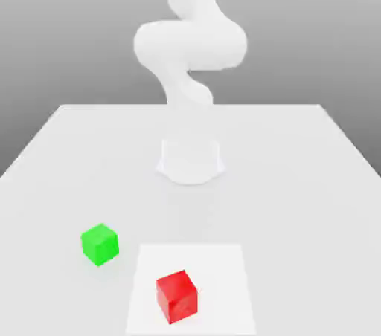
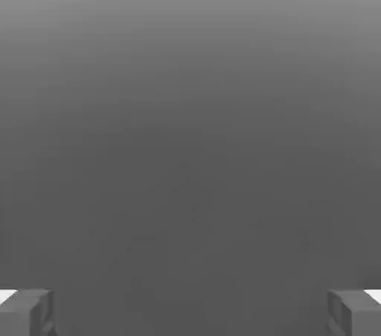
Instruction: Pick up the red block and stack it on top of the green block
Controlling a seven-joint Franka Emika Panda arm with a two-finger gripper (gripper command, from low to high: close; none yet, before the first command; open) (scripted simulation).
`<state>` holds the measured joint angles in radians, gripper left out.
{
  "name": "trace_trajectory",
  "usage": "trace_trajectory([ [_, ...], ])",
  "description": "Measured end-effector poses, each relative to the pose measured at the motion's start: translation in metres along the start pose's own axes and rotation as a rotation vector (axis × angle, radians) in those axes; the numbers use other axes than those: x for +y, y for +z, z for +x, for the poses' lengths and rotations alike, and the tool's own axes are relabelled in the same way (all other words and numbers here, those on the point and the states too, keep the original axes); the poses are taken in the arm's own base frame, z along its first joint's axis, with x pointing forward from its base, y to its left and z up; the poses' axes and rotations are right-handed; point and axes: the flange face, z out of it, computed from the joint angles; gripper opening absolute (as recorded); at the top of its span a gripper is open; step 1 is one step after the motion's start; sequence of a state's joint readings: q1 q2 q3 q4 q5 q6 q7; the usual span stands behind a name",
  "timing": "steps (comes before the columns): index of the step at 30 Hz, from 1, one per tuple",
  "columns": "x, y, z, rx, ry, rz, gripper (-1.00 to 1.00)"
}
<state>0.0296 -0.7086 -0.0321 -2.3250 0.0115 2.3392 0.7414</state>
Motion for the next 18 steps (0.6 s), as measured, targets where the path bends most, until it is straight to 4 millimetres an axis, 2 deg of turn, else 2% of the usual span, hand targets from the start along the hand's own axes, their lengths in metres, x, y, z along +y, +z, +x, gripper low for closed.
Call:
trace_trajectory([
  [4, 0.014, 0.087, -0.006, -0.118, -0.066, -0.059, 0.00],
  [8, 0.036, 0.167, -0.024, -0.227, -0.131, -0.119, 0.00],
  [13, 0.073, 0.256, -0.059, -0.356, -0.214, -0.199, 0.00],
  [18, 0.123, 0.329, -0.105, -0.477, -0.302, -0.286, 0.00],
])
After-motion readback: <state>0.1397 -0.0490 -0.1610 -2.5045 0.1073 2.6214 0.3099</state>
